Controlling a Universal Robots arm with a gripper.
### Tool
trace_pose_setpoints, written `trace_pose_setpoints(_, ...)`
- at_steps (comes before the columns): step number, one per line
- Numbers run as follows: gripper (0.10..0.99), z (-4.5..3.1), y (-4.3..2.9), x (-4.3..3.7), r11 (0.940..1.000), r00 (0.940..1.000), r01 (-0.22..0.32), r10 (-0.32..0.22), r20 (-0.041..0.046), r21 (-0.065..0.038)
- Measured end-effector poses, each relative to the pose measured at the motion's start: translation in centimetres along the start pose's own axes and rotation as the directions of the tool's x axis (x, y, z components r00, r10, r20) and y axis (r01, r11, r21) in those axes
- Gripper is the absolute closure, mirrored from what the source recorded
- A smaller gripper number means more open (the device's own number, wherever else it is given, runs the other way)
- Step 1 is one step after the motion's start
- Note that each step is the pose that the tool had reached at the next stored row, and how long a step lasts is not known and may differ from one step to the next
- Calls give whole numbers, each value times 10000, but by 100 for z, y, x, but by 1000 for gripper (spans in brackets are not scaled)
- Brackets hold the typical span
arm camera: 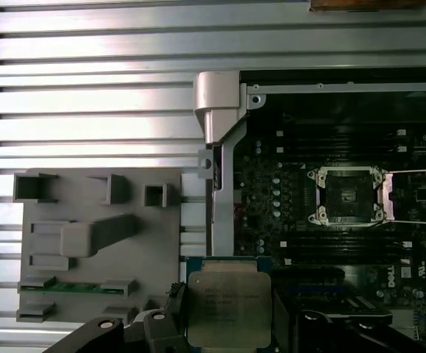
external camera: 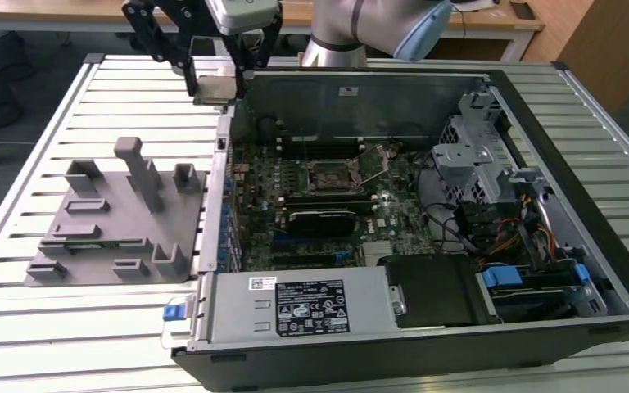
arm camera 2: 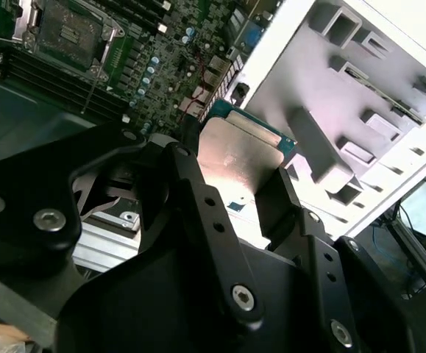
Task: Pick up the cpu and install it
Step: 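Pick up the cpu and move it towards the insertion slot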
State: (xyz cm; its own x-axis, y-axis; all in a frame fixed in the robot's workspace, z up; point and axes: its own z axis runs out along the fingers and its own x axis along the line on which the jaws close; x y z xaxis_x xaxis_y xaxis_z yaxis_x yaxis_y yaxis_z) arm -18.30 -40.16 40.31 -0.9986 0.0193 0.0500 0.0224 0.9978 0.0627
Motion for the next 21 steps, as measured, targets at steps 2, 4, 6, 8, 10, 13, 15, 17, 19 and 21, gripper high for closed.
trace_pose_setpoints(2,541,-1,1,-32,10000,10000,0,0,-3,0)
trace_pose_setpoints(4,541,-4,2,-77,10000,10000,-1,1,-7,1)
trace_pose_setpoints(6,541,-6,9,-132,10000,10000,-2,2,-10,1)
trace_pose_setpoints(8,541,-8,16,-208,10000,10000,-1,1,-14,1)
trace_pose_setpoints(10,541,-11,18,-284,10000,10000,-2,2,-18,0)
trace_pose_setpoints(13,541,-14,21,-403,10000,10000,-1,1,-19,0)
trace_pose_setpoints(15,541,-15,25,-472,10000,10000,-1,1,-20,0)
trace_pose_setpoints(17,541,-15,40,-542,10000,10000,-1,1,-20,1)
trace_pose_setpoints(19,541,-14,60,-604,10000,10000,-1,1,-20,0)
trace_pose_setpoints(21,541,-12,85,-668,10000,10000,0,0,-20,1)
